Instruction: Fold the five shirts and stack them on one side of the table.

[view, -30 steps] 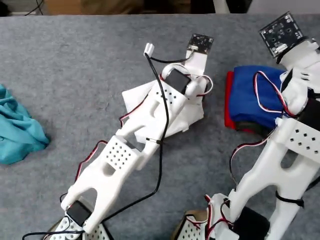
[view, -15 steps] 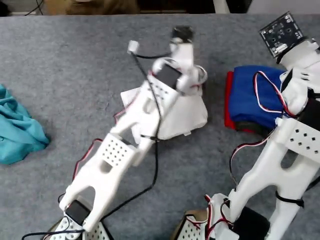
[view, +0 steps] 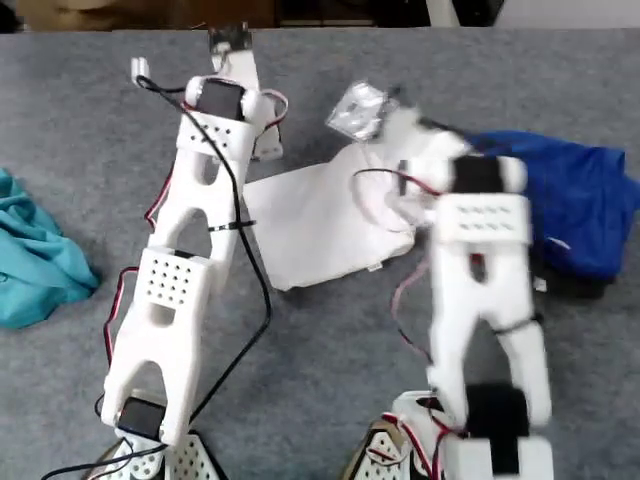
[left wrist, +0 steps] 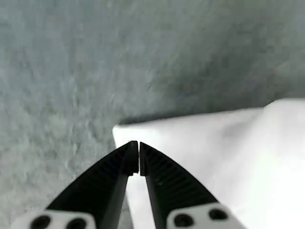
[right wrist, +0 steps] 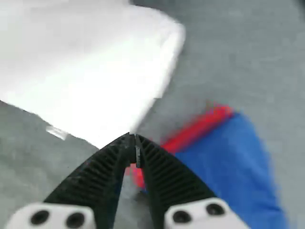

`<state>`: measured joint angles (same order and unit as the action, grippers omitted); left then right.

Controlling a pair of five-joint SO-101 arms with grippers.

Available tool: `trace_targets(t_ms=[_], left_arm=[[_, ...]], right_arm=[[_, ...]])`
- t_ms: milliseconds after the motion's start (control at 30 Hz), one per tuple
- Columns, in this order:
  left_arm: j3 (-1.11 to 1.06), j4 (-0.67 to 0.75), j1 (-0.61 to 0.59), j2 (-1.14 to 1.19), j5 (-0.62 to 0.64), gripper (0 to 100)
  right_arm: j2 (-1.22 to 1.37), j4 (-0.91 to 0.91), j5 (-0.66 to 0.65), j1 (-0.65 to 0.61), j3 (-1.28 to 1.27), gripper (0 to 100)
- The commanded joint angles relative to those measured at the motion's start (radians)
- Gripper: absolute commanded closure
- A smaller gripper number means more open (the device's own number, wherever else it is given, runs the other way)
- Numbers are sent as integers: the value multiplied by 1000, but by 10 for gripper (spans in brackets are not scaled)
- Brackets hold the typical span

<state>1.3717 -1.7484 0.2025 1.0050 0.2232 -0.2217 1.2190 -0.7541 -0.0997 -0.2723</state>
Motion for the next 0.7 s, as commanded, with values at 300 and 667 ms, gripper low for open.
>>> trace_targets(t_ms=[300,667], left_arm=[[-18,114,-17,220,49,980],[244,64,-58,354,94,980]], right_arm=[[460,-186,121,81,7,995],[440,-40,69,104,122,995]])
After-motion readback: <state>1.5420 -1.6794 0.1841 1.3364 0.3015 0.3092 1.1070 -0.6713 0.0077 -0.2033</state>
